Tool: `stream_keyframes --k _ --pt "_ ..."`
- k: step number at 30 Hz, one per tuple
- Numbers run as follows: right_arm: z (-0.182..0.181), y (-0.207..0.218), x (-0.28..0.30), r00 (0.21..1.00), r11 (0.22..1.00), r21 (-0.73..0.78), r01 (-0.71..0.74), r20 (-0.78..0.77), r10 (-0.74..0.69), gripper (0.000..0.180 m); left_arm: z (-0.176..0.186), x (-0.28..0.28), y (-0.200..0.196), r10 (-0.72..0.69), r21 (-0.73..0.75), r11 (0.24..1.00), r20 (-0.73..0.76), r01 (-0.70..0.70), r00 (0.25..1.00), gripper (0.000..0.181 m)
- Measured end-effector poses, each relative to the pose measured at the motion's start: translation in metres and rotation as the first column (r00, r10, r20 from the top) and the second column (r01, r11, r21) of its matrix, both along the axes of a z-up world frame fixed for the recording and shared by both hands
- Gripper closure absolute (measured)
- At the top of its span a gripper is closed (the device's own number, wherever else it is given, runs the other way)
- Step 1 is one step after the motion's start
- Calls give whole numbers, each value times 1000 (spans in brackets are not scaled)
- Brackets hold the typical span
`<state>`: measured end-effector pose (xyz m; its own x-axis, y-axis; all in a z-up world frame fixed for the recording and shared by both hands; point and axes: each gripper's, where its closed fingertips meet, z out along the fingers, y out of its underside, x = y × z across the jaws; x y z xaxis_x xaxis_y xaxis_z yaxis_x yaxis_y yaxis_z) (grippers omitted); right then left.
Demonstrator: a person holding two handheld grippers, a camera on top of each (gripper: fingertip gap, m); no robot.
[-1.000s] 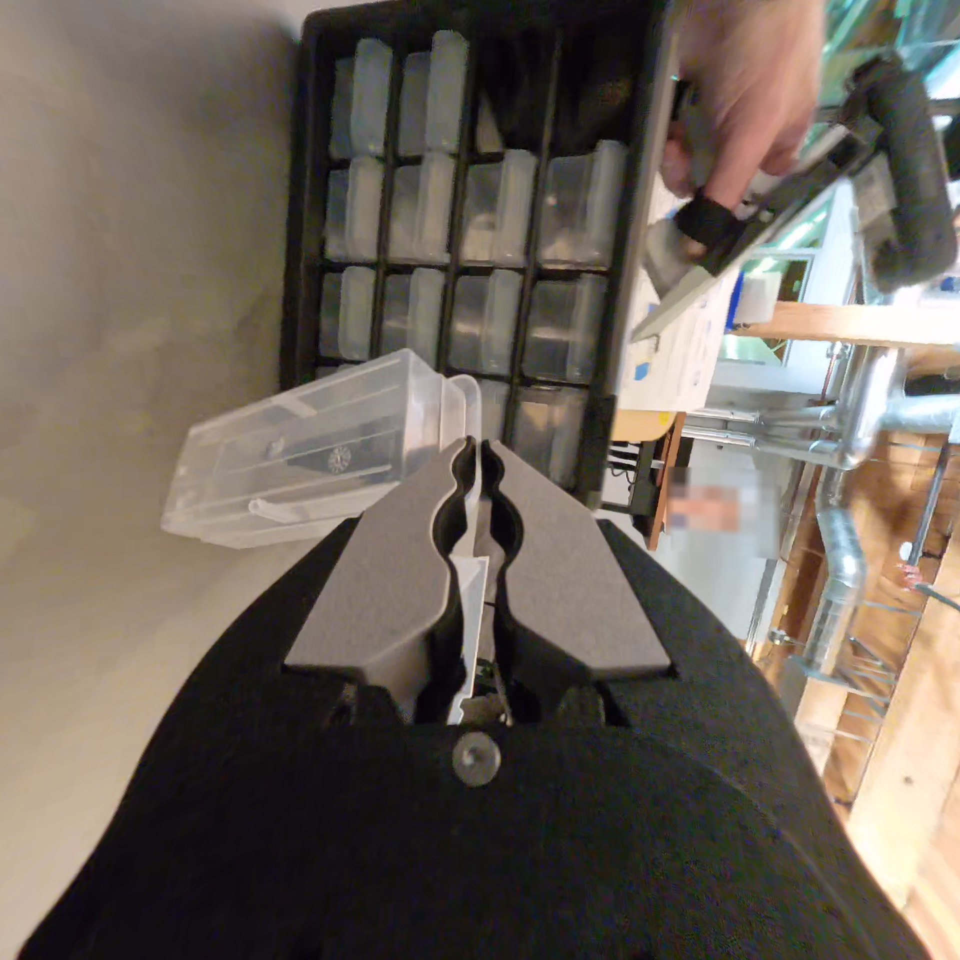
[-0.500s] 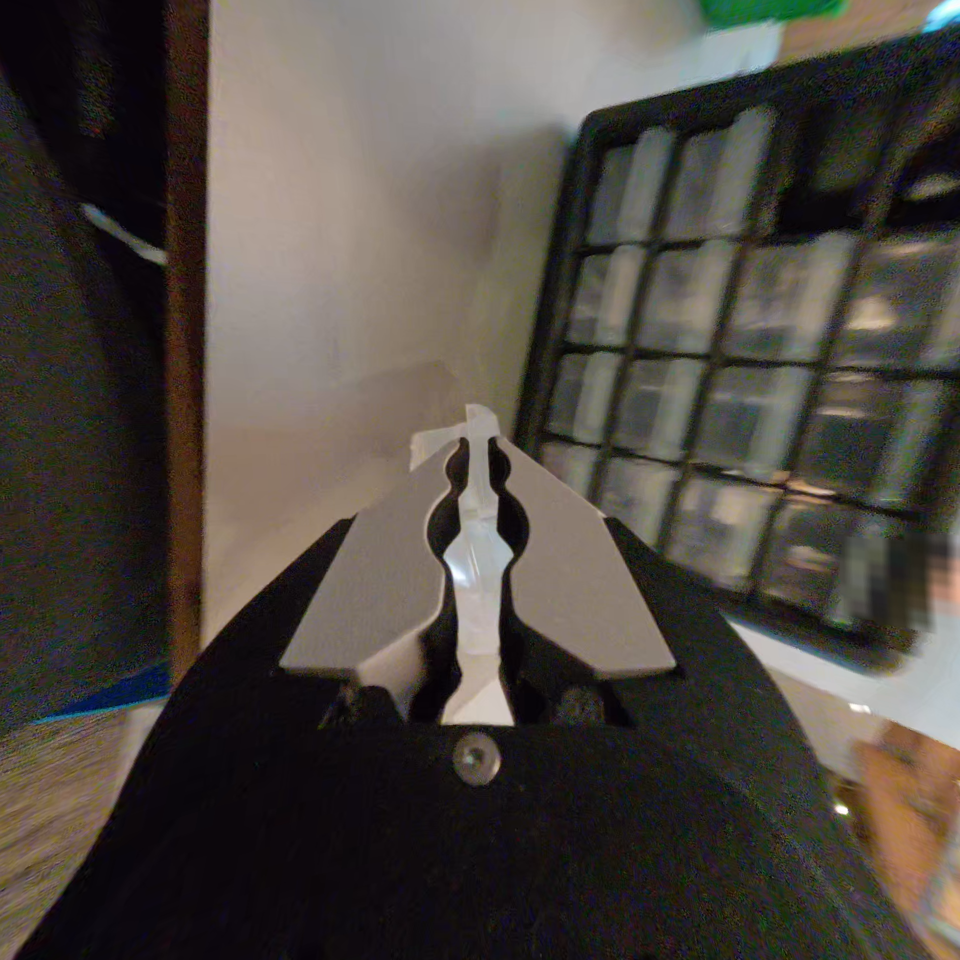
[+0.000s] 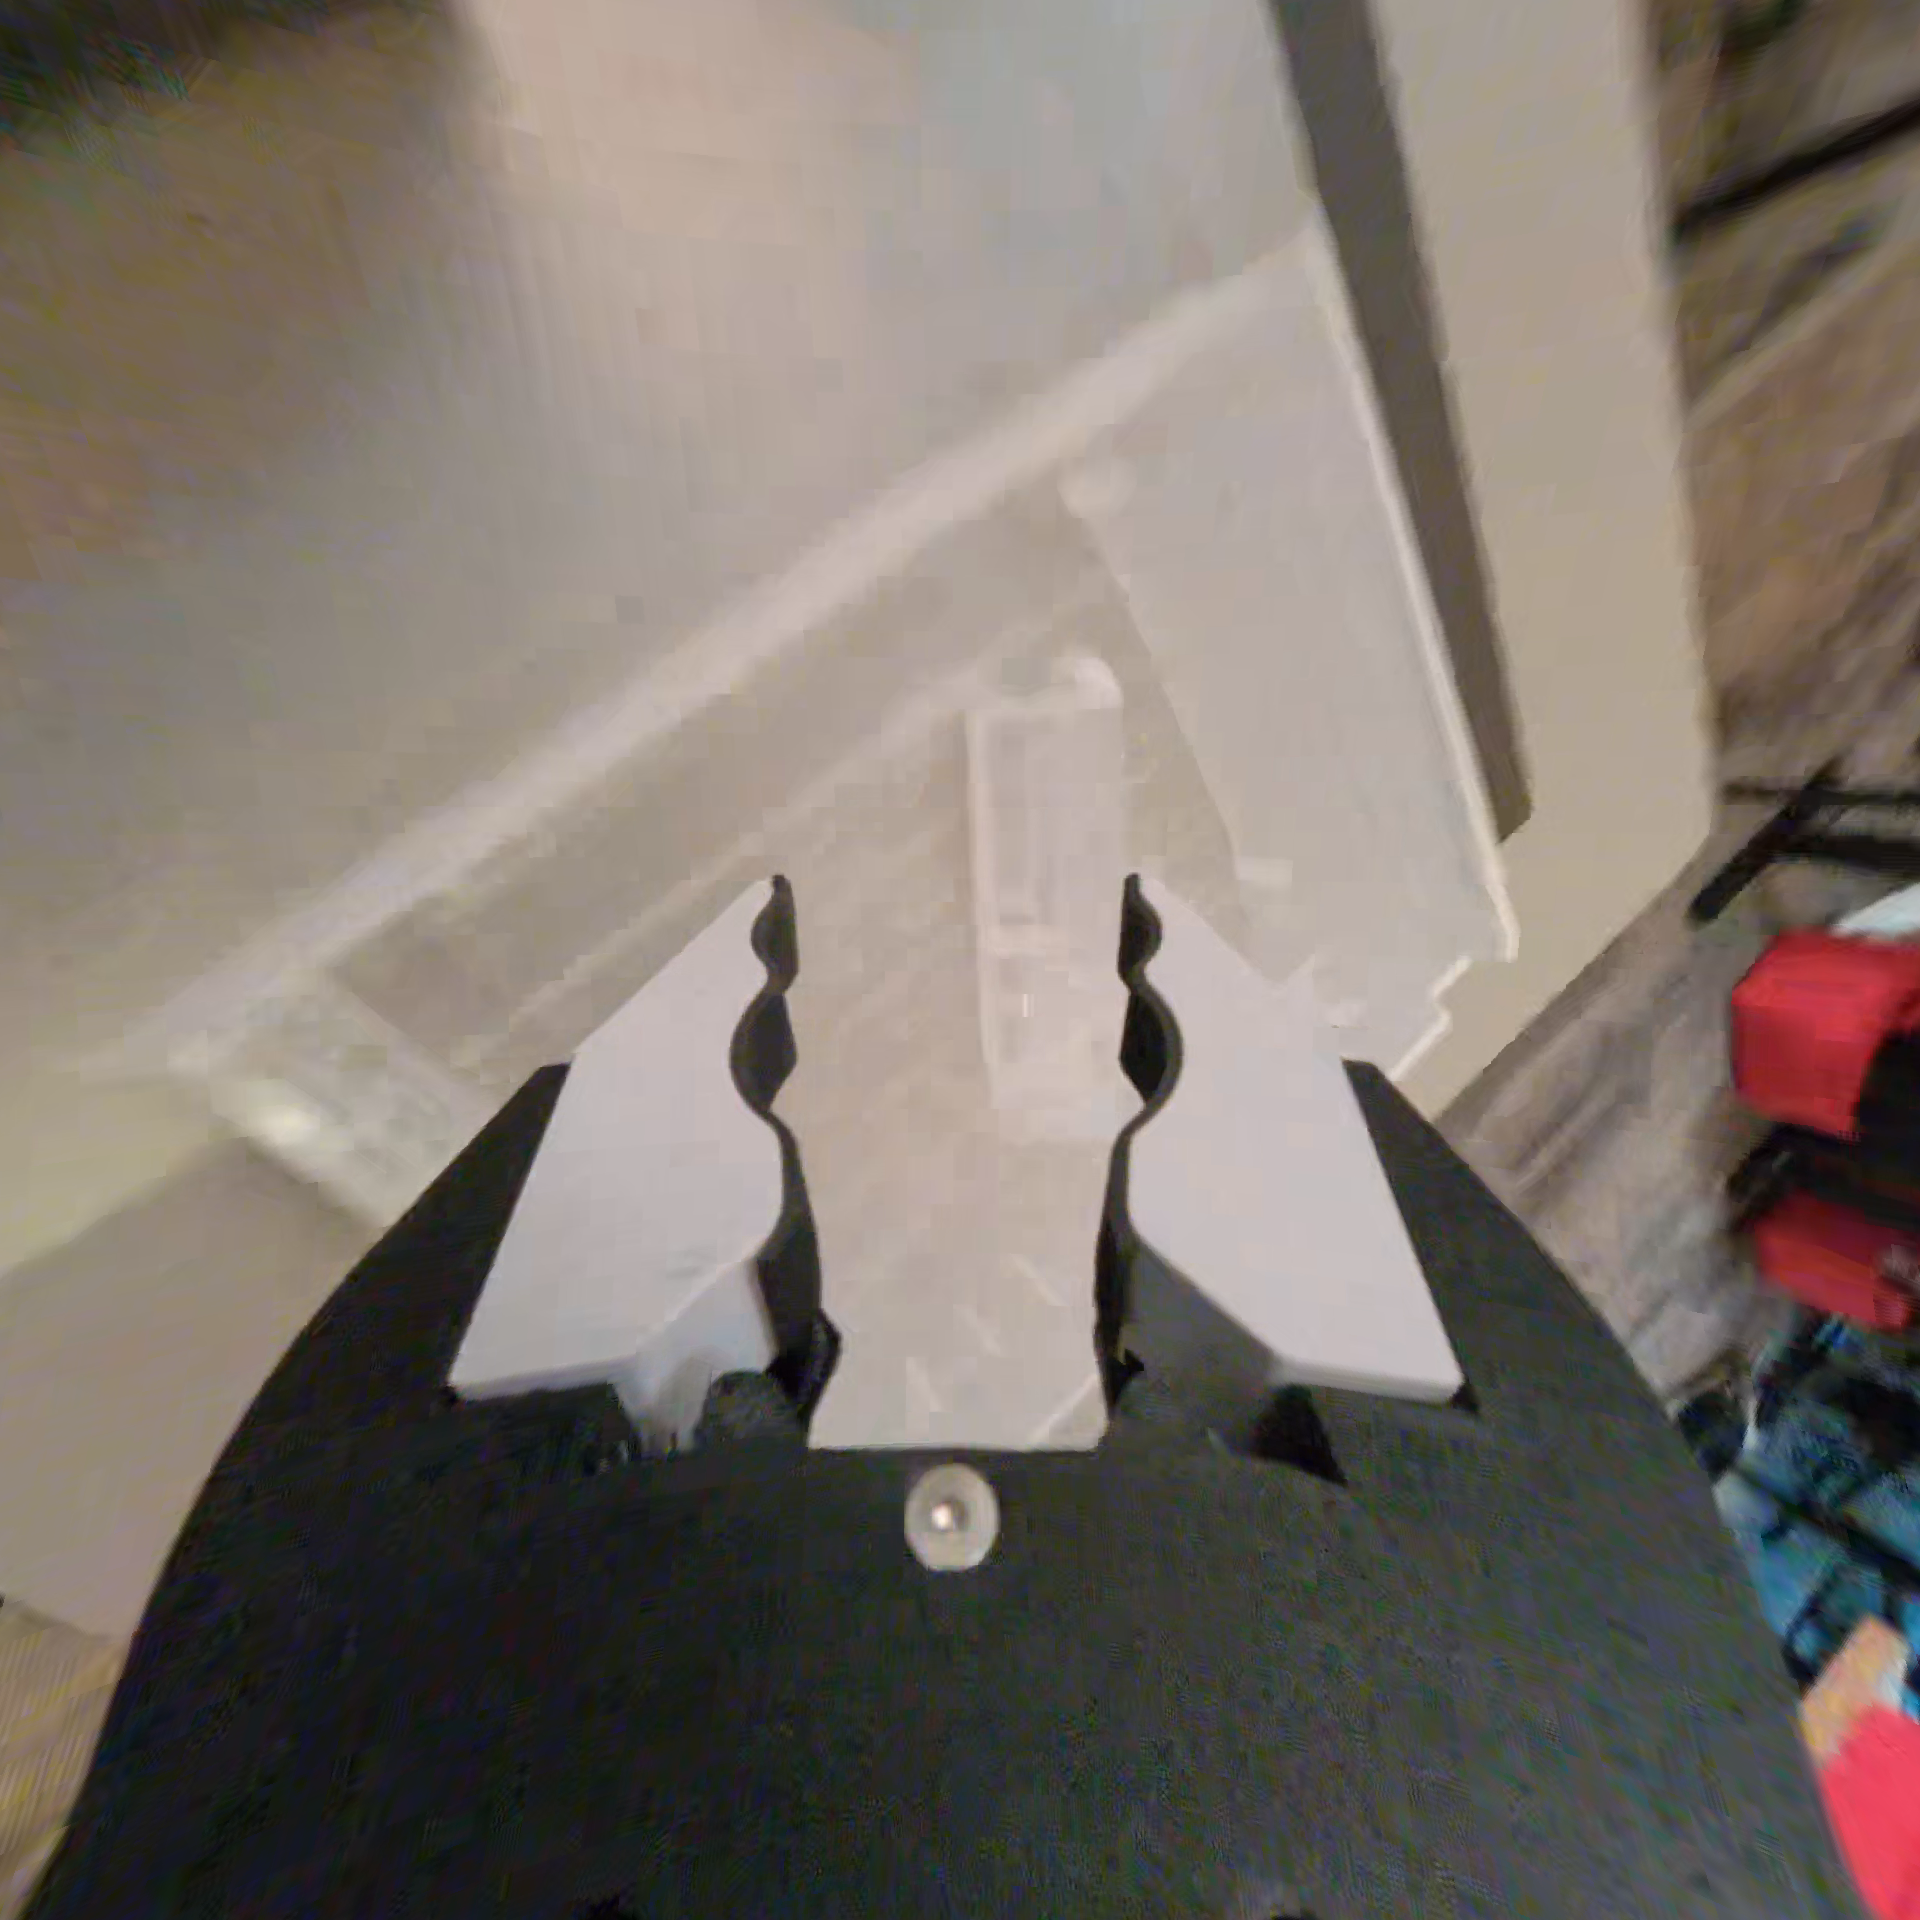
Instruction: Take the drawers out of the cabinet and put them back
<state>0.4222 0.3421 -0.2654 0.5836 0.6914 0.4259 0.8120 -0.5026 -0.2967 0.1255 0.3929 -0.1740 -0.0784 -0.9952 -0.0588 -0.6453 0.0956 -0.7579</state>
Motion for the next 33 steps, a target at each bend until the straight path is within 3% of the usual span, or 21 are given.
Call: stream_keyframes --k 1,5,7,10,13,15,17,19,22,25,27,30,33 --pt "-17 13 22 999 998 -58 38 35 -36 119 0 0 0 1 2 1000 0 -1 1000 162" --pt "-74 36 72 989 964 -240 112 121 -85 129 0 0 0 1 2 1000 0 -1 1000 162" --pt "-88 36 75 992 946 -301 119 76 -101 137 0 0 0 0 2 1000 0 0 1000 162" --pt "-84 38 62 998 967 -256 16 63 0 137 0 0 0 -6 3 1000 1 6 1000 163" --pt "-82 44 59 959 988 -120 -96 256 124 136 0 0 -1 -12 5 1000 2 12 1000 163" --pt "-80 55 63 893 987 -2 -162 426 148 137 0 0 -1 -15 8 1000 2 15 1000 164" --pt "-91 57 65 854 979 30 -201 496 160 139 0 0 -2 -17 9 1000 2 17 1000 164" --pt "-111 49 64 890 985 -24 -171 425 165 155 0 0 -2 -16 10 1000 2 16 1000 164" --pt "-105 51 73 933 999 -9 -52 356 52 123 0 0 -1 -14 17 1000 3 14 1000 164" --pt "-72 49 69 957 999 49 9 289 -22 119 0 0 -1 -14 10 1000 2 14 1000 164" --pt "-32 38 50 970 992 127 -21 243 -11 130 0 0 -1 -14 11 1000 2 14 1000 164" --pt "15 -20 -44 965 956 135 -262 40 259 141 0 0 -1 -14 11 1000 2 14 1000 164" --pt "15 -100 -145 844 850 59 -523 -106 526 140 0 0 -1 -14 9 1000 2 14 1000 164"
